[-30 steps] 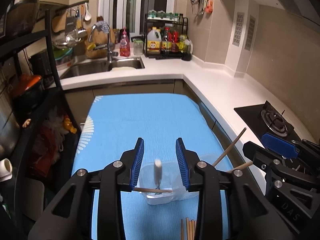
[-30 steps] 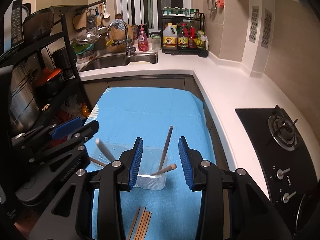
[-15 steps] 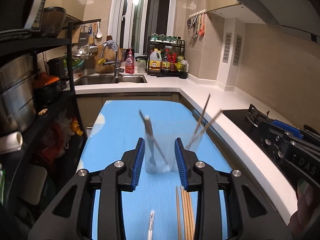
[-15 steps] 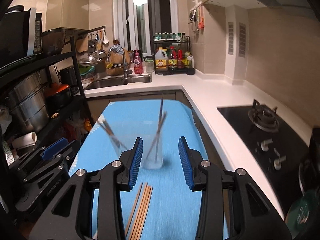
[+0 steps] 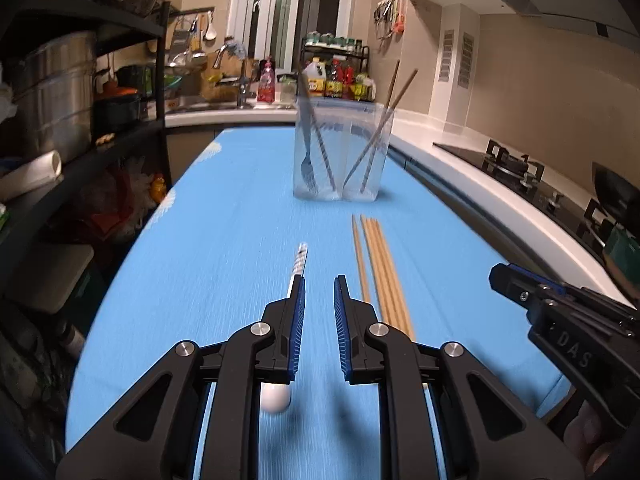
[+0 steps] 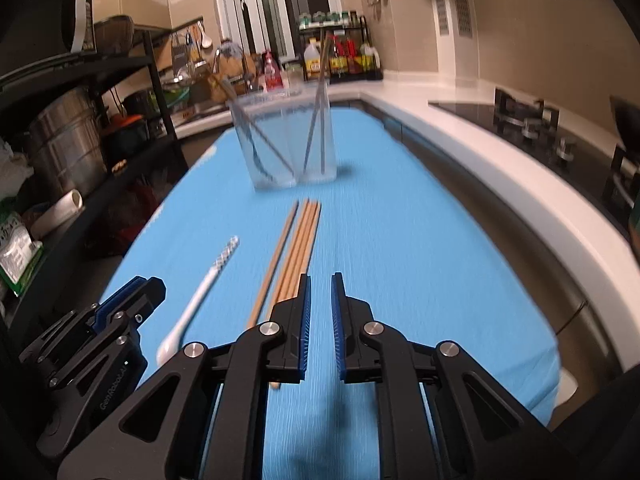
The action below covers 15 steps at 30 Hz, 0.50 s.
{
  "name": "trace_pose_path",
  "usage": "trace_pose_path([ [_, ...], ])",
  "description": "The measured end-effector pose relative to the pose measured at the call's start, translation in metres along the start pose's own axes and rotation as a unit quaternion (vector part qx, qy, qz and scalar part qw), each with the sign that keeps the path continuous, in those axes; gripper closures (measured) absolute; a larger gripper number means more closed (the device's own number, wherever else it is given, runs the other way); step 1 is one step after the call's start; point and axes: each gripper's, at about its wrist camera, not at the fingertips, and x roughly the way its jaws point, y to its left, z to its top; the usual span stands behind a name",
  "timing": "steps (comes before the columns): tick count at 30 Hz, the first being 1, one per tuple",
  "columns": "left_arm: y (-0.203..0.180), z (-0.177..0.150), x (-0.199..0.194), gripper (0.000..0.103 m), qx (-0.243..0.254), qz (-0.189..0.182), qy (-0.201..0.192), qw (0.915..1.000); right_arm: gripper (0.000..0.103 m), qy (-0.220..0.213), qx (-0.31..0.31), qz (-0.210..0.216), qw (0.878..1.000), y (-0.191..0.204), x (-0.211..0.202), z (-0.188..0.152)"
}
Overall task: Organize utensils
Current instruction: 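Move both open tools back to the wooden chopsticks on the cloth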
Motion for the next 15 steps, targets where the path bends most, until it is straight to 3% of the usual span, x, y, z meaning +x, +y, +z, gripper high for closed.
trace_pose_path([
  [7, 0.008, -0.013, 0.004, 0.088, -0.012, 0.0, 0.02, 0.9997, 0.09, 0.059, -0.006, 0.03, 0.998, 0.009, 0.028, -0.025],
  [15, 0.011, -0.016, 0.009, 0.088, -0.025, 0.003, 0.026, 0.9993, 0.09, 0.08, -0.024, 0.042, 0.996, 0.023, 0.038, -0.035],
])
